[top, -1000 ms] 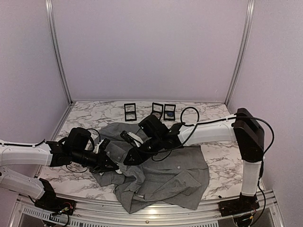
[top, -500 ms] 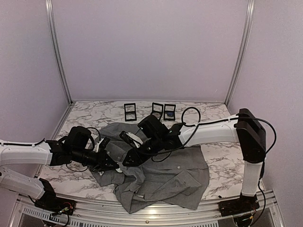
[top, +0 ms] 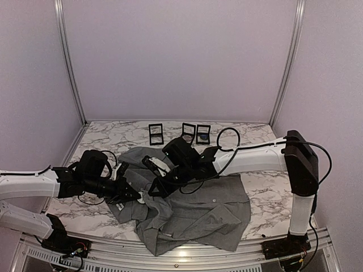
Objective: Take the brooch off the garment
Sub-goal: Adjust the flattened clothing at the center of the board.
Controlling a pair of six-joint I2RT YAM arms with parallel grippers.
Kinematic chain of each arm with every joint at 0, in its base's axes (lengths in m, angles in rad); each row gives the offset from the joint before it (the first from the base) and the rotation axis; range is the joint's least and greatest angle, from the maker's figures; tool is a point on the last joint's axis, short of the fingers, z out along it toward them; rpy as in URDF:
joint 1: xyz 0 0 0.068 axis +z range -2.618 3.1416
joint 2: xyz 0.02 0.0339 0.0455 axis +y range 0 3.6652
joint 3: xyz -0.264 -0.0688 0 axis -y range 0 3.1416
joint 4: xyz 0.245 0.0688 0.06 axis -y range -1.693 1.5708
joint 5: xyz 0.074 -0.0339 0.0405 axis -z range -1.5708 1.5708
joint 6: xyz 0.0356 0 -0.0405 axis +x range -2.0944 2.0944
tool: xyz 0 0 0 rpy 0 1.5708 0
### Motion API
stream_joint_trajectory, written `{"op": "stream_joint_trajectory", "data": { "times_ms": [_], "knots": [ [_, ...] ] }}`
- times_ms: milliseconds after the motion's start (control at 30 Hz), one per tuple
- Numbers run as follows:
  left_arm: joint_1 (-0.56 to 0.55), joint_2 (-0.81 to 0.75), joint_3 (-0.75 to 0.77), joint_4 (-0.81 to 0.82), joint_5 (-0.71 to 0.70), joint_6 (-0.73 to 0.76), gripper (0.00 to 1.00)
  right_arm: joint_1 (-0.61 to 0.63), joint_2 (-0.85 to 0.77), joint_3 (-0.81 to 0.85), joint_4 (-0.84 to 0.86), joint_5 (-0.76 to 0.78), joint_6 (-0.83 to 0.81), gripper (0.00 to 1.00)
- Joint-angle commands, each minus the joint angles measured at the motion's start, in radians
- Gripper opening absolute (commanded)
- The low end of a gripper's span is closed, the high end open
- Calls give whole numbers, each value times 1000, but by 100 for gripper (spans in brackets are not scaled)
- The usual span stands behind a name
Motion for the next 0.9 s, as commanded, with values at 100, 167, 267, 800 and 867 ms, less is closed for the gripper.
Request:
{"op": "stream_joint_trajectory", "data": {
  "times_ms": [100, 167, 267, 800, 867],
  "knots": [
    [-2, -84, -4, 33, -146, -64, 0, 6, -19, 34, 16, 40, 62, 0],
    [-2, -108, -7, 65, -189, -69, 0, 7, -18, 30, 30, 23, 76, 0],
    [-1, -137, -11, 112, -244, -71, 0, 7, -18, 23, 52, 9, 97, 0],
    [-31, -145, -143, 536, -297, -71, 0, -23, -91, -86, 253, 7, 210, 0],
    [-38, -146, -163, 588, -295, -64, 0, -29, -113, -114, 305, 4, 228, 2]
  ]
}}
